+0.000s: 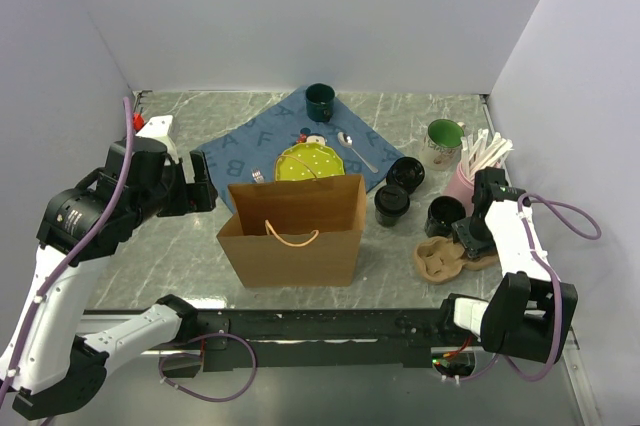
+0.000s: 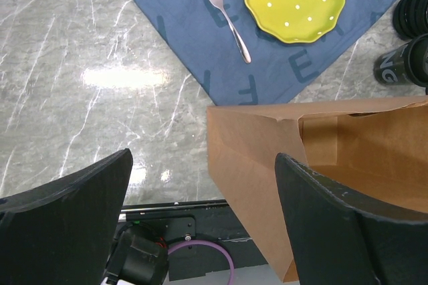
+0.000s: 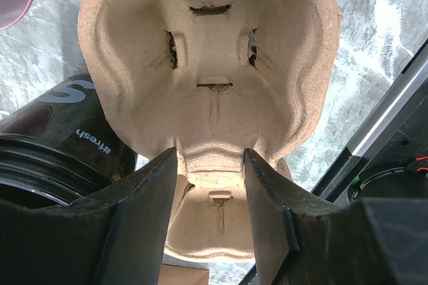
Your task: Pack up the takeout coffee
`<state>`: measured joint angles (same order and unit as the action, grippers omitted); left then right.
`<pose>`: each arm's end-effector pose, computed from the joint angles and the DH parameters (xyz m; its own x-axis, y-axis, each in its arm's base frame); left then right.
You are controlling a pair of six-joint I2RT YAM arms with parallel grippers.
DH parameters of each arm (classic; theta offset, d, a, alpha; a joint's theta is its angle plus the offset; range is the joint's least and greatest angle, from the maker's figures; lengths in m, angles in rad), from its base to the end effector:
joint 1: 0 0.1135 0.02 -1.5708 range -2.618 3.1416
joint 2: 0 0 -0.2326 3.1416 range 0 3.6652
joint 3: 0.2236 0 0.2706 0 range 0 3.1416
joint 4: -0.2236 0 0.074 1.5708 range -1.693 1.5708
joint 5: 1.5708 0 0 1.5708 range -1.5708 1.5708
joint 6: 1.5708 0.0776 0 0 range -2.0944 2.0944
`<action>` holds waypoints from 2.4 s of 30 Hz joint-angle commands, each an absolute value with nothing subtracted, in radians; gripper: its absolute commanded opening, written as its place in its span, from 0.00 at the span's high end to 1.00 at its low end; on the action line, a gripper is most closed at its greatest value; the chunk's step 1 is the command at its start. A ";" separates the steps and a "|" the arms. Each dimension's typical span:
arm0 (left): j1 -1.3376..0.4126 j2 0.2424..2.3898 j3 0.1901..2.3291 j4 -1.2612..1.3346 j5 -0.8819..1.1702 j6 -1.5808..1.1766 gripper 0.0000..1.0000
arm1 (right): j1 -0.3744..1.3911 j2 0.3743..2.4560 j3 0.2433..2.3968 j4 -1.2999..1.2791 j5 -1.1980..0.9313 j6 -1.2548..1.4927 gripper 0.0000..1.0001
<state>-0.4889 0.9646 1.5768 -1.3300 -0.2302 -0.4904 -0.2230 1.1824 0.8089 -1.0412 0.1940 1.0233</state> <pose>0.1686 -0.0697 0.4070 -0.6561 -0.1703 -0.7352 -0.0040 0.9750 -0.2224 0.2140 -0.0639 0.1400 -0.2912 0.9251 -0.2435 0.9507 0.3081 0.0336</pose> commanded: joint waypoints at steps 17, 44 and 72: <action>-0.494 0.968 1.592 -1.315 -0.242 -0.477 0.06 | -0.230 1.108 0.882 -1.182 0.225 1.029 0.64; -0.494 1.037 1.916 -1.163 0.253 -0.387 0.19 | -0.241 1.006 0.842 -1.240 0.132 1.025 0.60; -1.204 1.513 2.096 -0.730 -0.259 -0.149 0.17 | -0.235 1.003 0.925 -1.217 -0.040 0.940 0.60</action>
